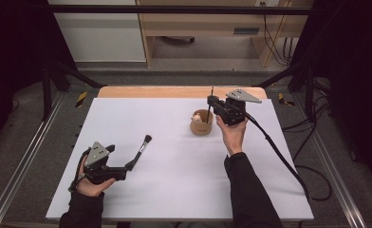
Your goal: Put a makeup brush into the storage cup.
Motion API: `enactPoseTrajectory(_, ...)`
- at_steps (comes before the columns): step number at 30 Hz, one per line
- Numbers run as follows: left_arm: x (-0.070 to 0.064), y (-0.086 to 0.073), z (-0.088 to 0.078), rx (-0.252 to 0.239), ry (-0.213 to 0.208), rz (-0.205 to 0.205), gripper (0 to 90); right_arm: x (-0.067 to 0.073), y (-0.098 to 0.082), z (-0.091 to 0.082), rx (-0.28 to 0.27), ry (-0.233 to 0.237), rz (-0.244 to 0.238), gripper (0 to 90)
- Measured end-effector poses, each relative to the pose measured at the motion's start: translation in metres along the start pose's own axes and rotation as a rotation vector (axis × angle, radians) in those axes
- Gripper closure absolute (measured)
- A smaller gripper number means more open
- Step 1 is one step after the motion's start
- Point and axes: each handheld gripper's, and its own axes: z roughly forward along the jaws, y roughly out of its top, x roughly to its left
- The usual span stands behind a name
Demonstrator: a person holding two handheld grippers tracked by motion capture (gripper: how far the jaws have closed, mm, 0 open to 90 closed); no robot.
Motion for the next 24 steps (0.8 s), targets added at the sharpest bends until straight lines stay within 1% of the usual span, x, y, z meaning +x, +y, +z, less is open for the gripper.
enactPoseTrajectory(2, 0.0, 0.0, 0.0, -0.003, -0.001, -0.005, 6.4, -0.001, 0.001, 0.002, -0.004, -0.009, -0.002, 85.2)
enactPoseTrajectory(6, 0.0, 0.0, 0.0, 0.0, -0.002, -0.001, 6.4, -0.003, 0.002, 0.006, -0.02, -0.027, 0.001, 85.2)
enactPoseTrajectory(10, 0.0, 0.0, 0.0, 0.0, -0.002, 0.0, 6.4, -0.005, 0.002, 0.011, -0.018, -0.044, -0.007, 85.2)
enactPoseTrajectory(16, 0.0, 0.0, 0.001, 0.003, -0.001, 0.004, 6.5, -0.008, 0.001, 0.02, -0.013, -0.052, 0.002, 85.2)
enactPoseTrajectory(24, -0.001, 0.0, 0.001, 0.001, -0.004, 0.004, 6.5, -0.012, -0.002, 0.031, -0.011, -0.067, -0.008, 85.2)
